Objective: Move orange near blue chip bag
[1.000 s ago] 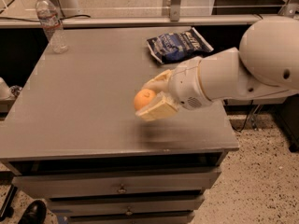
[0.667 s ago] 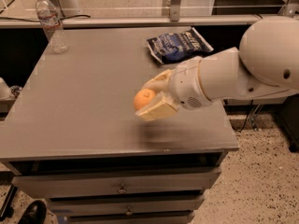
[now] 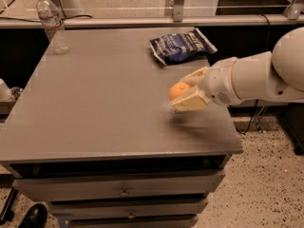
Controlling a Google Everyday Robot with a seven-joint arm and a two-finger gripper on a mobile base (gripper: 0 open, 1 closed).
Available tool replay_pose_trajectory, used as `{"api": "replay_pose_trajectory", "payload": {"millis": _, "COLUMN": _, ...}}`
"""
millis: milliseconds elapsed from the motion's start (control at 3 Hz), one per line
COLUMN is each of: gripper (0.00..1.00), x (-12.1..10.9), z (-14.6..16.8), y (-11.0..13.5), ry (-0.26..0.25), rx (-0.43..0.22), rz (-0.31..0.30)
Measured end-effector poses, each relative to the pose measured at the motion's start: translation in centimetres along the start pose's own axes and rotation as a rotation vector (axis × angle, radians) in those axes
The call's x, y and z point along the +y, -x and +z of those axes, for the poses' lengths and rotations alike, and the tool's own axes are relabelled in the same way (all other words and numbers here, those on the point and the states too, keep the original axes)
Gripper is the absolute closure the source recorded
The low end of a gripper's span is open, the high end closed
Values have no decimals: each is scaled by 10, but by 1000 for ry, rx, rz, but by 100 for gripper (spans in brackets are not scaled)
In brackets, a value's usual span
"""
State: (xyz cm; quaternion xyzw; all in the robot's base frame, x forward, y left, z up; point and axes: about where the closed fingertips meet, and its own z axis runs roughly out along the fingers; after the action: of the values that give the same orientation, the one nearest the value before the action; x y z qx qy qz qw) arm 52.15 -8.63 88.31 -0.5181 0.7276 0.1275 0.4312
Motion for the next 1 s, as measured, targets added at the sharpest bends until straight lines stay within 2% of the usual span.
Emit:
{"api": "replay_pose_trajectory", "payload": {"millis": 333, "gripper": 100, "x": -40, "z": -4, "y": -44, "ry": -70, "rx": 24, "rz": 97}}
{"api": "replay_pose_trajectory", "payload": {"millis": 667, "gripper": 100, "x": -87, "z": -9, "y": -72, "ry": -126, "rx": 43, "rz": 148}}
{"api": "replay_pose_trajectory", "payload": {"millis": 1000, "gripper": 100, "x": -139, "z": -5, "y": -77, "ry": -167, "rx": 34, "rz": 156}}
